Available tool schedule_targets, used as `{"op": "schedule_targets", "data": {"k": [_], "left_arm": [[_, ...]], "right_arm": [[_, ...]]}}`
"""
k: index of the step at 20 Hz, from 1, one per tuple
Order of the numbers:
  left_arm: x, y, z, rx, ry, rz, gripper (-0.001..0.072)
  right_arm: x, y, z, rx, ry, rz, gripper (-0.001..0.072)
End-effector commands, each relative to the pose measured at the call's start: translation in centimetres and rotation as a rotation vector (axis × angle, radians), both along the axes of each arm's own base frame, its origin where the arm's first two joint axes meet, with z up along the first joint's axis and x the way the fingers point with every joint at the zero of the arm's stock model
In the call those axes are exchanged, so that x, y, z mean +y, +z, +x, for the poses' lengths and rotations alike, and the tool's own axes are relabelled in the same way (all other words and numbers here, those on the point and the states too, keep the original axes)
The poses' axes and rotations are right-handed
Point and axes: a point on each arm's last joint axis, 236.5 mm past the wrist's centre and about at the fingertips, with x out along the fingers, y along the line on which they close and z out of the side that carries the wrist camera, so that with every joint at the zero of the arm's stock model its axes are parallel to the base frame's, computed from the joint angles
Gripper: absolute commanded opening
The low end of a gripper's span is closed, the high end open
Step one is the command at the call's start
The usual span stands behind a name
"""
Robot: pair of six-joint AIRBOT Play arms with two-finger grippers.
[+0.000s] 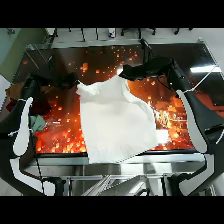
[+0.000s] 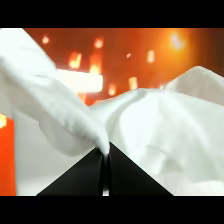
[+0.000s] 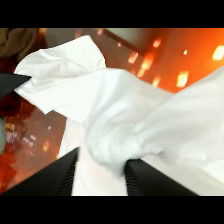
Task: Fold the shirts.
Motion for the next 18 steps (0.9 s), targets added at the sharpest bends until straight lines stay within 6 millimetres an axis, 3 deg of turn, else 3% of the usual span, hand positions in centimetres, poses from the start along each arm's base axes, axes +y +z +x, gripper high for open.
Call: {"op": "schedule_targets", "data": {"k": [1,3,5,6,8,11,12,14,16,18], "left_arm": [[0.6,-4.5,0.2,0.073,0.007,0.005,0.0013],[0.8,-4.4,0.7,0.043,-0.003,0.021,0.0013],[1.0,-4.3,0.9,0.029,-0.002,0.026,0.0013],[1.1,-4.3,1.0,0.025,-0.007,0.031,0.0014],[1.0,-4.3,1.0,0.024,-0.009,0.031,0.0014],[1.0,-4.4,0.8,0.028,-0.016,0.031,0.0014],[0.9,-4.4,0.7,0.032,-0.019,0.031,0.0014],[0.8,-4.4,0.5,0.038,-0.024,0.028,0.0014],[0.6,-4.4,0.4,0.045,-0.028,0.021,0.0014],[0.6,-4.5,0.2,0.05,-0.031,0.021,0.0014]], "right_arm": [[-3.0,-1.3,-2.1,0.147,0.031,-0.012,0.0404],[-7.8,-0.3,-4.5,0.248,0.032,-0.043,0.0362],[-13.0,-0.9,-8.0,0.37,-0.012,-0.152,0.0362],[-15.3,-1.8,-10.2,0.424,-0.06,-0.212,0.0362],[-17.9,-3.6,-15.6,0.492,-0.12,-0.276,0.0361],[-18.8,-7.9,-24.5,0.581,-0.279,-0.234,0.0386],[-18.9,-9.9,-27.5,0.64,-0.332,-0.215,0.0525],[-17.3,-13.6,-32.3,0.724,-0.396,-0.127,0.0557],[-14.9,-15.5,-33.7,0.726,-0.459,0.021,0.0553],[-14.6,-17.4,-34.5,0.73,-0.509,0.055,0.0547]]}}
